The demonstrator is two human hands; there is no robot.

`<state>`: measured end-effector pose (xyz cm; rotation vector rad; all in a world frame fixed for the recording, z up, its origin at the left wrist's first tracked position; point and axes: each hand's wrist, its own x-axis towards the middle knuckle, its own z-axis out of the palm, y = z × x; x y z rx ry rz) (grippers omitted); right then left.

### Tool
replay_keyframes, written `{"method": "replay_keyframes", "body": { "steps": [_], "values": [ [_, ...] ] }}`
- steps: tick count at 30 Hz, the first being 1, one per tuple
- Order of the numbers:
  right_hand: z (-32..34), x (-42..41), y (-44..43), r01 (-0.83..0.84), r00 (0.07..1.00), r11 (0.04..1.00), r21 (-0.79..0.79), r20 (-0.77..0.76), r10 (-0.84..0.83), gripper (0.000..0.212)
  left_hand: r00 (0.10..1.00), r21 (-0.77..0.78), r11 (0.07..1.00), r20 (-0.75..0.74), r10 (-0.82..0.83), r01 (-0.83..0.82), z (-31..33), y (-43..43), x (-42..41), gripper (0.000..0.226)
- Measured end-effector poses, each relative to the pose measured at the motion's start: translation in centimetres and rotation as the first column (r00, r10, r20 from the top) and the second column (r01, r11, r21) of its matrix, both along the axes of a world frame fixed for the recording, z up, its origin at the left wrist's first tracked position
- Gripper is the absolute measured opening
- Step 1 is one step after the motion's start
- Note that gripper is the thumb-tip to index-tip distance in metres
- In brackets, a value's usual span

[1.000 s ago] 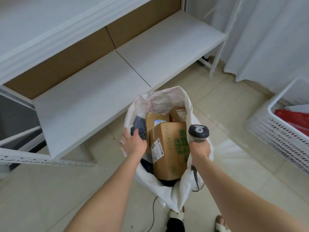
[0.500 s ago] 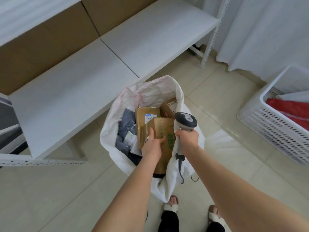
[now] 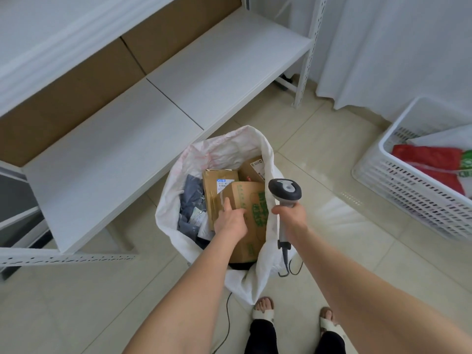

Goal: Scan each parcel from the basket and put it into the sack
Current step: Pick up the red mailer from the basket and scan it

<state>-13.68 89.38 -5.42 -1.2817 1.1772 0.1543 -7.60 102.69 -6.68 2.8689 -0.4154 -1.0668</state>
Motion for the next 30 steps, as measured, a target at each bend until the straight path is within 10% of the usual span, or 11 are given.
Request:
{"method": "replay_keyframes", "body": {
  "steps": [30],
  "values": [
    [20.7,-21.5,-38.5,0.515,0.745,0.833,0.202,0.376,-0.551,0.009,0.896,-0.290,0.880,0.356,-0.264,0.375,25.4,-48.2,-13.5,0.037]
  ]
}}
